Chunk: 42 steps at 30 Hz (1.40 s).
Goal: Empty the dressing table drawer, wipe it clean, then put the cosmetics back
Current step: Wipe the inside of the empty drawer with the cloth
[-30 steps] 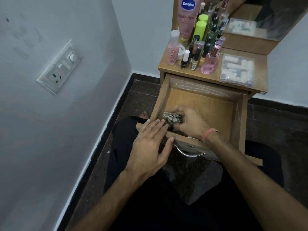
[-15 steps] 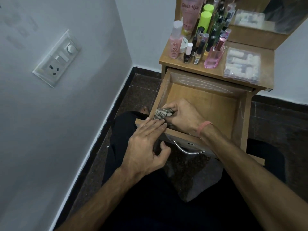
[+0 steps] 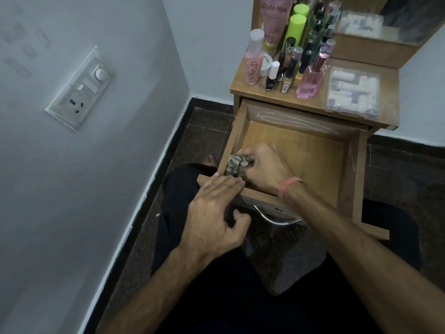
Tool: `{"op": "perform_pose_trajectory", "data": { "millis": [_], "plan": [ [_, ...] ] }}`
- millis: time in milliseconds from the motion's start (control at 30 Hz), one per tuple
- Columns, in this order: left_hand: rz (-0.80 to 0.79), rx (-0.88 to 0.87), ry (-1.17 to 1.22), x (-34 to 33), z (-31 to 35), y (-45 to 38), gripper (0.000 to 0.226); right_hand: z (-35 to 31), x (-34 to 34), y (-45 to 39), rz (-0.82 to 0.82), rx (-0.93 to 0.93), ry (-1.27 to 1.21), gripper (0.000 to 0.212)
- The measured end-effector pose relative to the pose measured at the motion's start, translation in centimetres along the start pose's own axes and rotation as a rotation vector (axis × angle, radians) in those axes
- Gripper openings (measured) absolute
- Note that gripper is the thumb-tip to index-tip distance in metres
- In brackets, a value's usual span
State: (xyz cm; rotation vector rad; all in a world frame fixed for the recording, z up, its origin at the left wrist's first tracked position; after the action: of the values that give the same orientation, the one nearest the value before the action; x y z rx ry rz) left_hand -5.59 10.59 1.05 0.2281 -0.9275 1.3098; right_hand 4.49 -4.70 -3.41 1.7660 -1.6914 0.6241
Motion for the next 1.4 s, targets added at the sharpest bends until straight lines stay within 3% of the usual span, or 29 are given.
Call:
{"op": "perform_pose_trajectory", "data": {
  "millis": [100, 233, 400, 467, 667, 900, 967, 1133, 1200, 1267, 1400],
  "plan": [
    [0.001, 0.005, 0.005, 0.0, 0.0, -0.1, 0.059, 0.4, 1.8, -0.7, 0.206, -0.096, -0.115, 0.031],
    [-0.018, 0.022, 0.020, -0.1, 0.0, -0.1, 0.059, 0.9, 2.7, -2.9, 0.296, -0.193, -0.024, 0.041],
    [-0.028, 0.029, 0.026, -0.1, 0.1, 0.0, 0.061, 0.9, -0.3, -1.3, -0.047, -0.178, -0.013, 0.040],
    [-0.027, 0.030, 0.028, -0.1, 0.1, 0.0, 0.061, 1.0, -1.0, -1.1, -0.072, -0.160, 0.006, 0.039],
    [-0.036, 0.033, 0.037, 0.0, 0.3, -0.2, 0.058, 2.1, 2.0, -5.2, 0.189, -0.214, 0.005, 0.038],
    [-0.039, 0.034, 0.017, -0.2, 0.4, -0.3, 0.059, 2.0, 4.0, -5.8, 0.477, -0.265, -0.002, 0.051],
    [-0.032, 0.032, 0.002, -0.1, 0.4, -0.3, 0.057, 1.3, 3.4, -5.1, 0.409, -0.192, 0.030, 0.047],
    [-0.003, 0.058, -0.041, 1.1, 0.1, -2.4, 0.030, 1.3, 0.0, -2.0, -0.058, -0.127, -0.001, 0.037],
    [0.000, 0.089, -0.080, 1.3, -0.5, -4.5, 0.027, 1.1, -0.4, -0.7, -0.095, -0.105, -0.049, 0.029],
    [-0.026, 0.124, -0.180, 0.6, -1.9, -6.6, 0.040, 0.9, -0.3, -0.5, -0.082, -0.098, -0.099, 0.021],
    [-0.325, 0.270, -0.460, -2.7, -5.0, -7.8, 0.090, 1.8, 1.0, -3.0, 0.066, -0.167, -0.072, 0.032]
  ]
}}
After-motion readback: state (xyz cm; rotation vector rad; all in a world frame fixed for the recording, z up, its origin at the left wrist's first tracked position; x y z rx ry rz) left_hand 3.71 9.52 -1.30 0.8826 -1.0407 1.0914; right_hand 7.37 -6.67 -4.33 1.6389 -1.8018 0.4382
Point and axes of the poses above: each hand's wrist, its own y-axis away from the middle knuckle, its own x-axis out of the back of the hand, z = x × y, the point moved 9 cm from there along -y, towards the middle knuckle, and after that the axes turned 5 degrees about z, right-handed, at the moved point
